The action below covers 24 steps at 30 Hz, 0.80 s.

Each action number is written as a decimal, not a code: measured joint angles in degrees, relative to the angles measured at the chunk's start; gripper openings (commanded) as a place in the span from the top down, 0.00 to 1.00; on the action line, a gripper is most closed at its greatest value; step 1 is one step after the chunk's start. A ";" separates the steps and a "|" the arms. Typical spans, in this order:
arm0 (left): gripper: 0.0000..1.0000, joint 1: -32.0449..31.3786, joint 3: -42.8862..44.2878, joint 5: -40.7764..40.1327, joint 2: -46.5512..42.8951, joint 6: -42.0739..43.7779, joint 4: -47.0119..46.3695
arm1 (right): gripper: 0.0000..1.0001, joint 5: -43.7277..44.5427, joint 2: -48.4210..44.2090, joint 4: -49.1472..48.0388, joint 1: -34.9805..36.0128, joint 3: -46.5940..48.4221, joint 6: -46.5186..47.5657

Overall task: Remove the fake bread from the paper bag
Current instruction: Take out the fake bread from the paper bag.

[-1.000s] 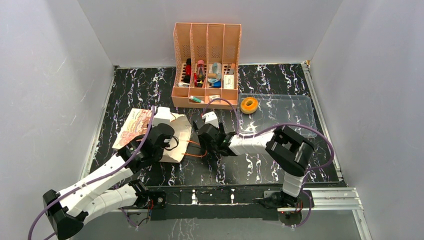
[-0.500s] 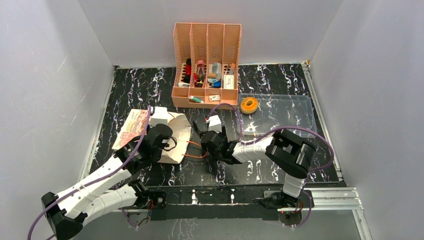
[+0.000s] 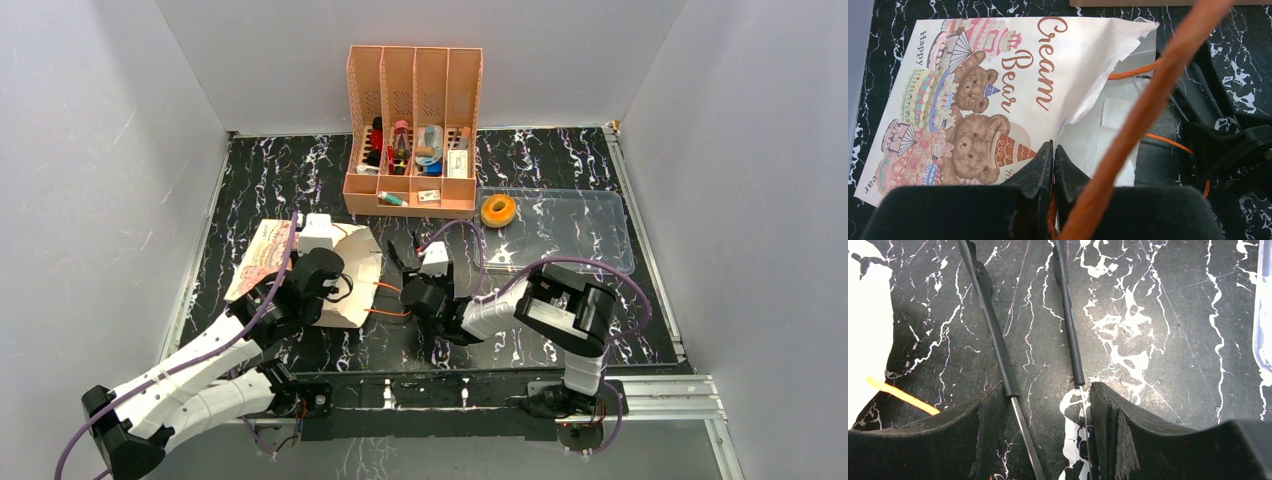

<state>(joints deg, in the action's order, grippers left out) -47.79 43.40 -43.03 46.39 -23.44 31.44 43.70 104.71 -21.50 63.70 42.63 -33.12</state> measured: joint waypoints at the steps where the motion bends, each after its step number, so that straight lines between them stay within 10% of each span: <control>1: 1.00 0.00 0.00 0.00 -0.02 -0.13 0.07 | 0.43 1.18 0.46 -0.39 0.39 0.09 -0.15; 14: 1.00 0.00 0.00 -0.04 -1.29 -1.51 1.01 | 0.69 9.49 2.34 -2.84 4.52 -1.36 -4.85; 24: 1.00 0.00 -5.97 3.58 -11.30 -4.46 -2.75 | 0.70 -5.01 -13.66 12.94 6.60 -7.32 -6.51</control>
<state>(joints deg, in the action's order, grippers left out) -47.79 37.43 -39.44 35.09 -27.90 28.69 38.70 91.05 -8.56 70.30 35.31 -39.64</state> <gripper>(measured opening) 0.009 0.317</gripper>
